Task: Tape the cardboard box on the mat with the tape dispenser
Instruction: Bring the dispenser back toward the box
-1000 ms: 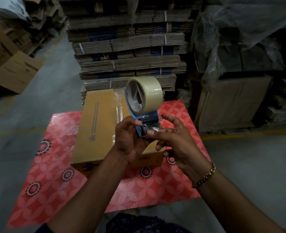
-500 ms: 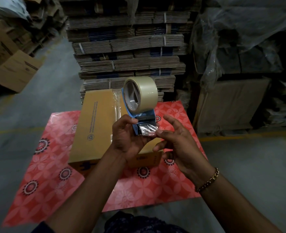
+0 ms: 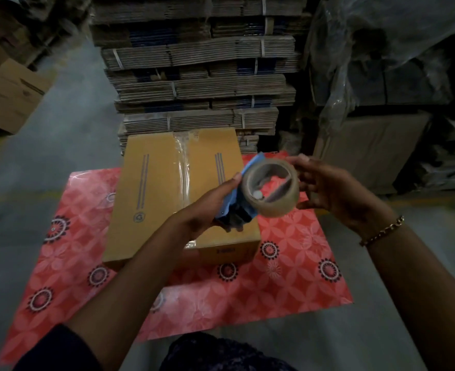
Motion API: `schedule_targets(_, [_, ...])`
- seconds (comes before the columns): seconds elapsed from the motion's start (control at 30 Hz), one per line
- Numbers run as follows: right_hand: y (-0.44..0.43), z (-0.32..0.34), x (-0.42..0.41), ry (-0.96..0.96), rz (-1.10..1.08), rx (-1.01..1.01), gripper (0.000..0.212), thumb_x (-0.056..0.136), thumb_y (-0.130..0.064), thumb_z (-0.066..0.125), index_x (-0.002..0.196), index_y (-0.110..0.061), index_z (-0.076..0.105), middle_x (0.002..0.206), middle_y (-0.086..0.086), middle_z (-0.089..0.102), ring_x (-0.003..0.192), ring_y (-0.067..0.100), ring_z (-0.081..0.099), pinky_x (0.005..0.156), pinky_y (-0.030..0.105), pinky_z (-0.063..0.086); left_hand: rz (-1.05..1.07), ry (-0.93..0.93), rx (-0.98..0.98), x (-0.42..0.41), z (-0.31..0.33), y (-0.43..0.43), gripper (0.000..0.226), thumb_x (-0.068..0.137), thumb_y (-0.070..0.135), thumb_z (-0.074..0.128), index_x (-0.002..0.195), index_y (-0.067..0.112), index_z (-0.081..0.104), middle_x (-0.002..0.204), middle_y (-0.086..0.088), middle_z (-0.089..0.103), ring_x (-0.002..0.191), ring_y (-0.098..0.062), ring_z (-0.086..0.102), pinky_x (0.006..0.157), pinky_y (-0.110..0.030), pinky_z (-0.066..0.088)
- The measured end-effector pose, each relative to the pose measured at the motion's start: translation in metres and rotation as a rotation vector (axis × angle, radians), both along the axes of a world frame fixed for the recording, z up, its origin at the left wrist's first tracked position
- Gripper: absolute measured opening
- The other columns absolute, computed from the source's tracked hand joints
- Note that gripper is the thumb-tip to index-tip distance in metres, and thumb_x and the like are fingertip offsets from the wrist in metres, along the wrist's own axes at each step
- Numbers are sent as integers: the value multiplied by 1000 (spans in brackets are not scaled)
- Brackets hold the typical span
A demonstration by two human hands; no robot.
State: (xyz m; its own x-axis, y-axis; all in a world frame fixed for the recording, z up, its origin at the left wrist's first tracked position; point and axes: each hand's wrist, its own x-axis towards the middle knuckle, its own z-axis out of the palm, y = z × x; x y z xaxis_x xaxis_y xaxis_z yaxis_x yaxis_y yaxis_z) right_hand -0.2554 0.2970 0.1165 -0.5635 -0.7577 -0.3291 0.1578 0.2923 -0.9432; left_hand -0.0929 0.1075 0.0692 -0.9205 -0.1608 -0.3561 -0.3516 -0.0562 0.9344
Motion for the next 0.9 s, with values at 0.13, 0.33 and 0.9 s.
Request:
schedule_targets(0.13, [0,-21,-17,-3,143,178,57,78,-53,72,130,-32,61,129,7,72,110,33,69,94,53,56,-175,-163,-182,-27,-7,-21,63,95,70,38,97,18,74,80,-6,73,72,-26,64,66,-31,47])
schedule_targets(0.33, [4,-60,-31,-97,226,374,38,90,-41,69,127,-31,65,103,14,78,86,26,73,75,40,62,-474,-281,-258,-76,-22,-41,63,79,77,55,82,20,80,73,-8,75,61,-21,63,58,-26,47])
schedule_targets(0.9, [26,-164,-27,-501,-194,222,38,84,-23,74,119,-10,68,98,10,69,79,16,72,70,34,64,-112,-102,-485,-154,-109,-53,62,96,66,41,98,12,72,85,-6,69,76,-30,67,68,-36,54])
